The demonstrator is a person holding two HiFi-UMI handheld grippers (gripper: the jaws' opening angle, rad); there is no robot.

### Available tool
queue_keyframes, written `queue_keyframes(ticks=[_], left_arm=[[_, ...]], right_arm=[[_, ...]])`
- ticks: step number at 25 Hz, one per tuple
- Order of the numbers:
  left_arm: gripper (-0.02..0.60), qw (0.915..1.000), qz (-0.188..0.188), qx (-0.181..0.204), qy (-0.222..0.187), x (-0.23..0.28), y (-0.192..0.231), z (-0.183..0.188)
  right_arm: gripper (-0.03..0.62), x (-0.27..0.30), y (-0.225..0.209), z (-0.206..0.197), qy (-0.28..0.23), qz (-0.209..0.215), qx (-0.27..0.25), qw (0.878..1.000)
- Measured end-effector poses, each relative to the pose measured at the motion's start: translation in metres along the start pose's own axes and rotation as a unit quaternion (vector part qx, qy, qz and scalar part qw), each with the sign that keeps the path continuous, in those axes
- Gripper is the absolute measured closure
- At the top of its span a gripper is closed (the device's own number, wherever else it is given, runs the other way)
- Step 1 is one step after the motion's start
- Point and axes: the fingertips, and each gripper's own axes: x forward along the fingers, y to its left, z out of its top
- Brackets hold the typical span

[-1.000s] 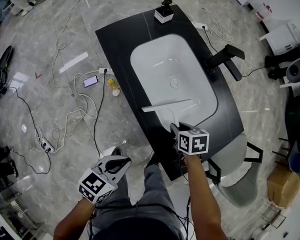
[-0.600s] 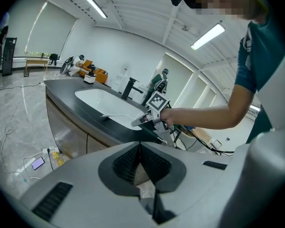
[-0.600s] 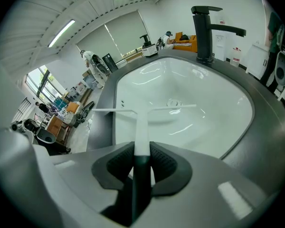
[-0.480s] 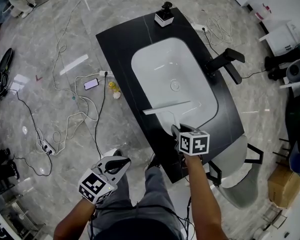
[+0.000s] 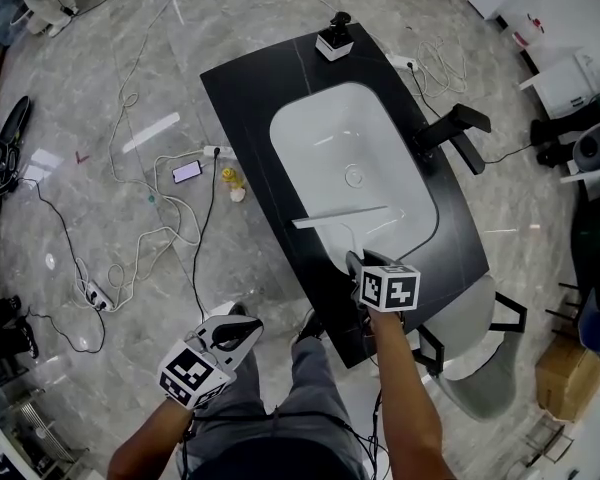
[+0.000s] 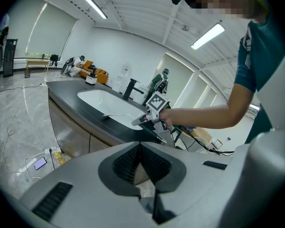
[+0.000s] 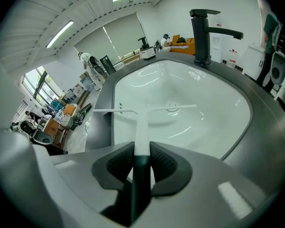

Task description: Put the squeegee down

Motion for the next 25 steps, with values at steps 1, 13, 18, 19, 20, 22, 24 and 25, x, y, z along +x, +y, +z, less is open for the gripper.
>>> queue_keyframes(ticks=[1,13,18,19,20,22,24,25], left_arm=[[0.577,1.0,0.001,0.0,0.0,-0.001,0.001,0.0],[0.577,1.0,-0.006,-0.001,0.005,0.007,0.001,0.001],[0.577,0.9999,-0.005,-0.002,0.012,0.016,0.015,0.004],[0.577,0.9999,-0.005,-0.003,0.013,0.018,0.017,0.004],[0.577,0.9999,-0.005,-0.004,0.014,0.02,0.019,0.005],[0.577,0.9999,-0.005,-0.006,0.015,0.021,0.021,0.005],[0.577,0.9998,-0.005,-0.004,0.017,0.02,0.02,0.005],[0.577,0.9998,-0.005,-0.002,0.018,0.019,0.019,0.007]], right_arm=[[0.496,-0.001,0.001,0.0,-0.002,-0.001,0.001,1.0],[0.496,-0.002,-0.003,0.002,-0.02,-0.013,0.004,1.0],[0.496,0.004,-0.01,0.015,-0.019,-0.028,-0.021,0.999],[0.496,0.006,-0.012,0.017,-0.017,-0.032,-0.029,0.999],[0.496,0.008,-0.013,0.019,-0.012,-0.035,-0.035,0.999],[0.496,0.012,-0.014,0.019,-0.002,-0.036,-0.042,0.998],[0.494,0.013,-0.014,0.017,0.003,-0.035,-0.045,0.998],[0.494,0.013,-0.014,0.016,0.004,-0.035,-0.046,0.998]])
